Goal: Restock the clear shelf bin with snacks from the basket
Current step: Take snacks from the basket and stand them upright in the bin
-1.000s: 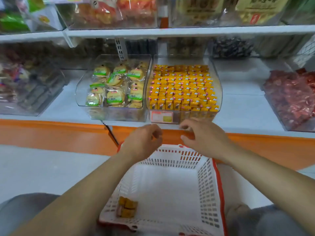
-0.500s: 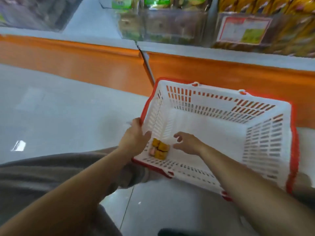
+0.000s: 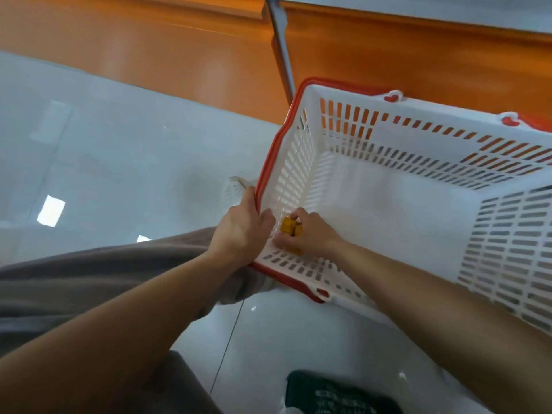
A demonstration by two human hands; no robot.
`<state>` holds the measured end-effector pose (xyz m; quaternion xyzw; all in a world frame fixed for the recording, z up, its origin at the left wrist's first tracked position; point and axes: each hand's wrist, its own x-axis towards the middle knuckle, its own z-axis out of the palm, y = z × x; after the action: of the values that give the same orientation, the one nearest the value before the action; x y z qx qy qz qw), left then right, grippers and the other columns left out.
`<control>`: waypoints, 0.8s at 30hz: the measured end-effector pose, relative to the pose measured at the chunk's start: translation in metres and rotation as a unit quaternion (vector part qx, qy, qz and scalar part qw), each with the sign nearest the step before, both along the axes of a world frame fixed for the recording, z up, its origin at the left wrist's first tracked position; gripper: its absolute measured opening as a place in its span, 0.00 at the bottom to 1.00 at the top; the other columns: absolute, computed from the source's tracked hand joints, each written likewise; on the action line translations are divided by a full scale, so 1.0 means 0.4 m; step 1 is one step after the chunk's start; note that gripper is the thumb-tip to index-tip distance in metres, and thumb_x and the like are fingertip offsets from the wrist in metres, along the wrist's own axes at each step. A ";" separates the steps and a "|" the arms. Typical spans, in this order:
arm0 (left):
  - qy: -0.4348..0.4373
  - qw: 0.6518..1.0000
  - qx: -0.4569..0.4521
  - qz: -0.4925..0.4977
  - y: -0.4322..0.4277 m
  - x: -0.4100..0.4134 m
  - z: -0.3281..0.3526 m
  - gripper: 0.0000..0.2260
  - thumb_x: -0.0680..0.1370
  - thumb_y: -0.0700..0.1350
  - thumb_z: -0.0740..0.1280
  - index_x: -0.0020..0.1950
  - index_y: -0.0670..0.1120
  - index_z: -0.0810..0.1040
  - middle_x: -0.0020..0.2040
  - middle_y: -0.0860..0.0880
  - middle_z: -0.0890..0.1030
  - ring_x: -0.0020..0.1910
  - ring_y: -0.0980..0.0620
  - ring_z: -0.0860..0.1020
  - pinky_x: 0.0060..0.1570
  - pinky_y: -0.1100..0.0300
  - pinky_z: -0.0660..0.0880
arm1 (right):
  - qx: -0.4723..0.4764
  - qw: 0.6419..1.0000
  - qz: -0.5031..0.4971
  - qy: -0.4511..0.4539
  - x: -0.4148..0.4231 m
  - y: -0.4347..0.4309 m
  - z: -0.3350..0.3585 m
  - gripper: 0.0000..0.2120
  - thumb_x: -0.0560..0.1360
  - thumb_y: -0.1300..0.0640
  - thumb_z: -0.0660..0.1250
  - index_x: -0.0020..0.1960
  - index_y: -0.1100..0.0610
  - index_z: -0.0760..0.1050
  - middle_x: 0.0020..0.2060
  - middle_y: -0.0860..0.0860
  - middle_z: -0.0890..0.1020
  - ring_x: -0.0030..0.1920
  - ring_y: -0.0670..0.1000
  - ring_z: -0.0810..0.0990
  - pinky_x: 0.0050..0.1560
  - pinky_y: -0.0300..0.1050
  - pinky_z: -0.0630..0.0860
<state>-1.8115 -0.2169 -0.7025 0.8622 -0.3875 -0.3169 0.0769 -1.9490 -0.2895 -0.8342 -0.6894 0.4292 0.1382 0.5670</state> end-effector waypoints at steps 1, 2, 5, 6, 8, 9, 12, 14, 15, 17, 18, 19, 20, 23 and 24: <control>0.003 1.000 -0.001 0.001 0.001 -0.001 0.000 0.07 0.82 0.54 0.59 0.56 0.57 0.62 0.40 0.58 0.76 0.33 0.56 0.78 0.30 0.65 0.74 | -0.004 1.000 0.009 -0.007 -0.006 -0.001 -0.001 0.39 0.61 0.28 0.72 0.65 0.44 0.67 0.55 0.48 0.72 0.51 0.51 0.75 0.49 0.45 0.71; 0.005 1.000 -0.001 0.002 0.001 -0.001 0.001 0.07 0.81 0.54 0.59 0.56 0.58 0.62 0.39 0.60 0.75 0.31 0.58 0.77 0.25 0.71 0.70 | 0.000 1.000 0.018 -0.014 -0.014 -0.003 0.000 0.35 0.63 0.32 0.73 0.64 0.44 0.67 0.55 0.48 0.73 0.50 0.50 0.76 0.48 0.44 0.72; 0.006 1.000 -0.002 0.002 -0.002 -0.004 0.010 0.07 0.80 0.54 0.58 0.56 0.57 0.64 0.39 0.58 0.77 0.32 0.58 0.78 0.23 0.72 0.70 | 0.024 0.999 0.003 -0.029 -0.048 -0.021 0.002 0.25 0.66 0.41 0.74 0.58 0.41 0.68 0.49 0.43 0.76 0.48 0.47 0.77 0.41 0.39 0.71; 0.013 1.000 0.002 0.004 -0.006 -0.005 0.014 0.08 0.79 0.54 0.58 0.57 0.56 0.64 0.42 0.54 0.79 0.35 0.56 0.80 0.29 0.66 0.77 | 0.035 0.999 -0.011 -0.029 -0.060 -0.033 0.005 0.24 0.66 0.41 0.75 0.57 0.40 0.69 0.48 0.41 0.75 0.47 0.45 0.76 0.39 0.37 0.70; 0.020 1.000 0.022 0.001 -0.013 -0.004 0.026 0.11 0.79 0.54 0.59 0.59 0.54 0.65 0.48 0.47 0.82 0.42 0.45 0.83 0.43 0.48 0.83 | 0.065 0.996 -0.052 -0.019 -0.088 -0.061 0.014 0.21 0.67 0.44 0.76 0.56 0.40 0.70 0.49 0.41 0.75 0.46 0.43 0.75 0.38 0.38 0.69; 0.014 0.999 0.034 -0.005 -0.017 -0.003 0.035 0.12 0.78 0.54 0.60 0.60 0.54 0.65 0.50 0.45 0.83 0.44 0.43 0.83 0.47 0.44 0.82 | 0.082 0.994 -0.074 -0.016 -0.103 -0.077 0.019 0.19 0.68 0.46 0.75 0.55 0.40 0.71 0.49 0.42 0.76 0.46 0.43 0.75 0.38 0.39 0.71; -0.005 1.000 0.019 0.008 -0.036 -0.002 0.068 0.19 0.79 0.56 0.65 0.67 0.52 0.67 0.59 0.47 0.82 0.47 0.48 0.82 0.47 0.48 0.81 | 0.139 0.979 -0.149 -0.021 -0.153 -0.120 0.060 0.16 0.66 0.52 0.75 0.51 0.41 0.75 0.50 0.49 0.79 0.47 0.50 0.80 0.37 0.47 0.80; -0.044 0.997 -0.053 0.029 -0.063 -0.006 0.106 0.26 0.79 0.56 0.68 0.74 0.50 0.65 0.68 0.49 0.77 0.55 0.50 0.80 0.50 0.51 0.79 | 0.179 0.963 -0.195 -0.050 -0.180 -0.152 0.112 0.18 0.61 0.55 0.75 0.50 0.46 0.78 0.49 0.56 0.82 0.44 0.56 0.84 0.37 0.55 0.84; -0.079 0.993 -0.089 0.010 -0.079 -0.011 0.127 0.29 0.78 0.56 0.69 0.76 0.50 0.64 0.71 0.49 0.75 0.61 0.48 0.78 0.55 0.48 0.79 | 0.193 0.956 -0.208 -0.067 -0.190 -0.169 0.146 0.19 0.61 0.56 0.75 0.51 0.48 0.79 0.48 0.58 0.83 0.42 0.57 0.85 0.38 0.59 0.84; -0.130 0.978 -0.144 -0.078 -0.113 -0.038 0.176 0.32 0.76 0.57 0.71 0.77 0.50 0.64 0.73 0.49 0.73 0.68 0.47 0.73 0.64 0.44 0.76 | 0.215 0.947 -0.218 -0.096 -0.203 -0.206 0.230 0.18 0.66 0.60 0.75 0.55 0.50 0.79 0.47 0.62 0.82 0.41 0.59 0.85 0.41 0.62 0.83; -0.128 0.970 -0.154 -0.136 -0.131 -0.060 0.202 0.33 0.75 0.58 0.71 0.76 0.51 0.65 0.73 0.50 0.73 0.70 0.47 0.71 0.66 0.45 0.75 | 0.226 0.942 -0.222 -0.110 -0.209 -0.223 0.280 0.17 0.69 0.62 0.74 0.57 0.50 0.79 0.47 0.62 0.83 0.43 0.61 0.85 0.42 0.62 0.83; -0.108 0.963 -0.152 -0.193 -0.149 -0.086 0.228 0.34 0.73 0.61 0.72 0.76 0.52 0.66 0.73 0.51 0.72 0.71 0.48 0.70 0.68 0.46 0.73 | 0.236 0.937 -0.226 -0.125 -0.216 -0.239 0.334 0.18 0.70 0.62 0.74 0.58 0.50 0.78 0.47 0.62 0.83 0.45 0.62 0.86 0.43 0.62 0.83; -0.079 0.957 -0.141 -0.240 -0.166 -0.115 0.253 0.38 0.71 0.65 0.73 0.77 0.53 0.65 0.74 0.52 0.71 0.72 0.49 0.68 0.70 0.47 0.70 | 0.241 0.932 -0.229 -0.141 -0.225 -0.251 0.390 0.20 0.68 0.62 0.75 0.58 0.50 0.79 0.46 0.60 0.84 0.47 0.61 0.86 0.43 0.61 0.83; -0.001 0.939 -0.095 -0.331 -0.209 -0.194 0.323 0.51 0.65 0.68 0.78 0.80 0.58 0.54 0.79 0.54 0.65 0.76 0.49 0.64 0.72 0.47 0.68 | 0.242 0.928 -0.220 -0.181 -0.265 -0.268 0.567 0.27 0.64 0.61 0.78 0.62 0.51 0.77 0.48 0.56 0.85 0.50 0.56 0.86 0.46 0.53 0.83; 0.009 0.934 -0.093 -0.345 -0.221 -0.213 0.346 0.53 0.64 0.67 0.79 0.80 0.60 0.51 0.79 0.54 0.65 0.75 0.49 0.66 0.70 0.48 0.69 | 0.242 0.927 -0.218 -0.188 -0.285 -0.268 0.620 0.27 0.65 0.61 0.78 0.63 0.53 0.76 0.49 0.56 0.86 0.51 0.55 0.86 0.45 0.50 0.82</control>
<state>-1.8966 -0.3054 -0.5642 0.6619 -0.6879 -0.2942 0.0461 -2.0629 -0.3966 -0.5860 -0.4341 0.4080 -0.0216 0.8029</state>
